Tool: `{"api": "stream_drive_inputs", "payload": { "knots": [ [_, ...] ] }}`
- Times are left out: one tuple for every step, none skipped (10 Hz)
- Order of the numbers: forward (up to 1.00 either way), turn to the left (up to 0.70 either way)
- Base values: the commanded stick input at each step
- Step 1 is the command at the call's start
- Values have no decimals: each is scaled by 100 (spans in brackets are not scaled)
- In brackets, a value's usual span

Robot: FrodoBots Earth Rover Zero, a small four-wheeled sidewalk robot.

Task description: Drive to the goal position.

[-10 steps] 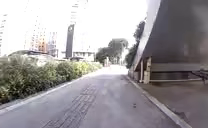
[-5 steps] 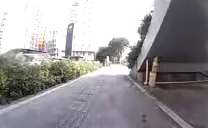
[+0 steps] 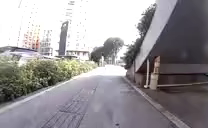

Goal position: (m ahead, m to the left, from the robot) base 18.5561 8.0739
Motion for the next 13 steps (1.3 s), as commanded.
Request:
{"api": "stream_drive_inputs", "payload": {
  "knots": [
    [70, 0],
    [70, 0],
    [70, 0],
    [70, 0],
    [70, 0],
    [70, 0],
    [70, 0],
    [70, 0],
    [70, 0],
    [70, 1],
    [70, 1],
    [70, 1],
    [70, 1]
  ]
}}
